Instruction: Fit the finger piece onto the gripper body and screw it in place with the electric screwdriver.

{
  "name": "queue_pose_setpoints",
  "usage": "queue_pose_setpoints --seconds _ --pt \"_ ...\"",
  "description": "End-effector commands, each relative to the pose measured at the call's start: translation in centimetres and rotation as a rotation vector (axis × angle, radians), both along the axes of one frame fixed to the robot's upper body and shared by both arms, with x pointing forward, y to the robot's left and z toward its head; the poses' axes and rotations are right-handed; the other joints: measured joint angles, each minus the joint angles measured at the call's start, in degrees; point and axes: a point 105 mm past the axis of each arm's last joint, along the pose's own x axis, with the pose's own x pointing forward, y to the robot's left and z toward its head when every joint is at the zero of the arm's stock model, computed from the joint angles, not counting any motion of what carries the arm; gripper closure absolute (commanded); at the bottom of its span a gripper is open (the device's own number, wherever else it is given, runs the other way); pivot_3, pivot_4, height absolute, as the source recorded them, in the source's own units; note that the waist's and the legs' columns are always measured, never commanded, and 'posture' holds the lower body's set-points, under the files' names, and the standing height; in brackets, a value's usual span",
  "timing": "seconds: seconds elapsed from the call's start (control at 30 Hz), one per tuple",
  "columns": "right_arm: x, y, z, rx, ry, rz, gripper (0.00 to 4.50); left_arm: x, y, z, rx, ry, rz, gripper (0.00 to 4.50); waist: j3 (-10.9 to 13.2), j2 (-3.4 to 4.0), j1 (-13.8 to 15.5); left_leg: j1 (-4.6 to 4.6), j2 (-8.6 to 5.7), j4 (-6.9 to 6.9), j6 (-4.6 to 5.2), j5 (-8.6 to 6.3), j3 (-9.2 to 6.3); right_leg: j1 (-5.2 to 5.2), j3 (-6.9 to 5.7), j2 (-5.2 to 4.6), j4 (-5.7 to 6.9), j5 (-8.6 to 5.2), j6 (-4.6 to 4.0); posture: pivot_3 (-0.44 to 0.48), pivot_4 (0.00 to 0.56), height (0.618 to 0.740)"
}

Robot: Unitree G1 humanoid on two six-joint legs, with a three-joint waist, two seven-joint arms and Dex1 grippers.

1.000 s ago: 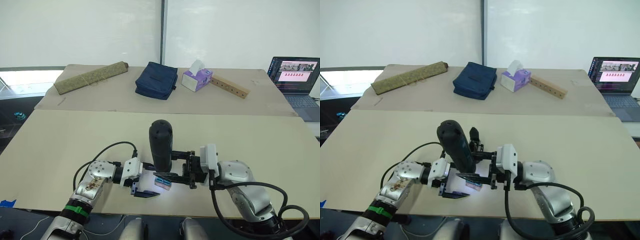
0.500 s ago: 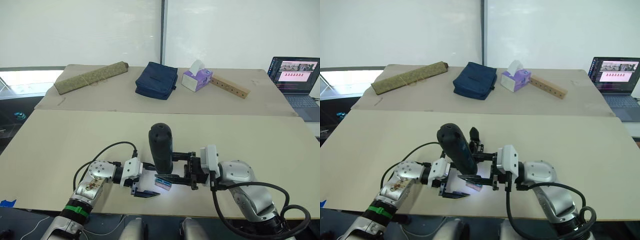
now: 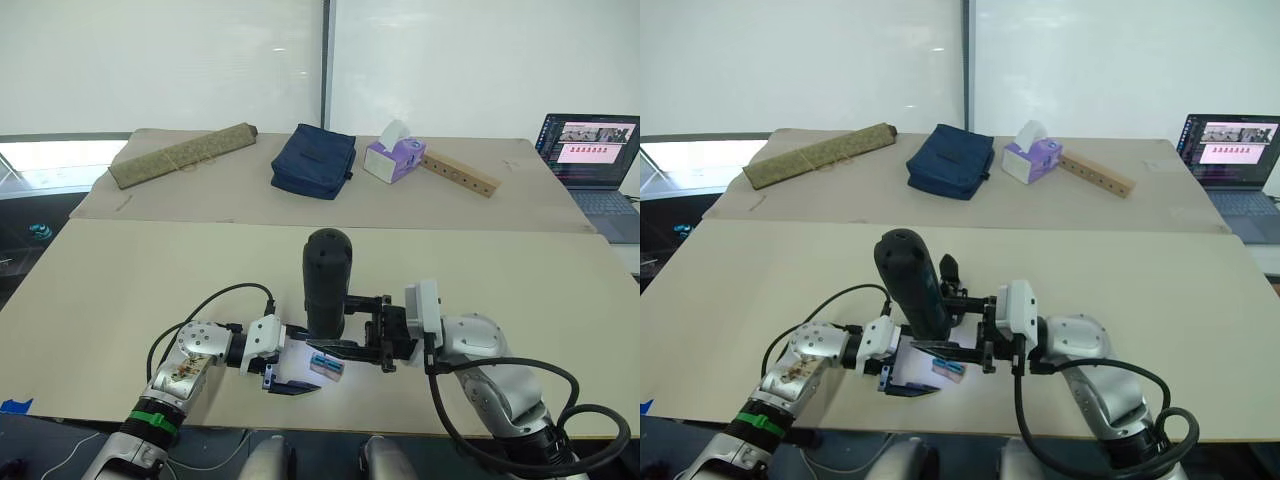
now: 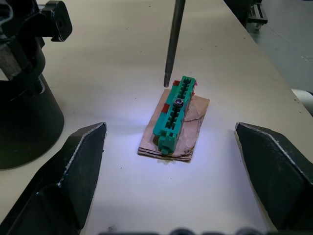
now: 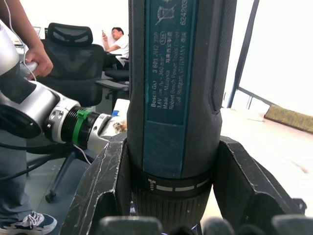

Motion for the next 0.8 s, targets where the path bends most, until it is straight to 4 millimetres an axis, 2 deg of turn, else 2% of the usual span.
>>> queue_pose_setpoints --seconds 0.03,0.8 --pt "-0.9 0.2 1.5 0.048 -0.045 0.034 2.60 -0.9 -0.4 -1.6 0.025 0.066 -0.011 0.05 0.00 0.00 0.00 0.00 0.00 0.00 0.00 0.00 0.00 0.00 0.00 -0.01 0.00 0.00 0.00 0.000 0.150 0.740" --pt "-0.8 0.2 0.4 0.012 -0.022 0.029 2.60 -1.0 -0.3 -1.7 0.032 0.069 -0.015 0.05 0.00 0.00 0.00 0.00 0.00 0.00 0.00 0.00 0.00 0.01 0.00 0.00 -0.01 0.00 0.00 0.000 0.150 0.740"
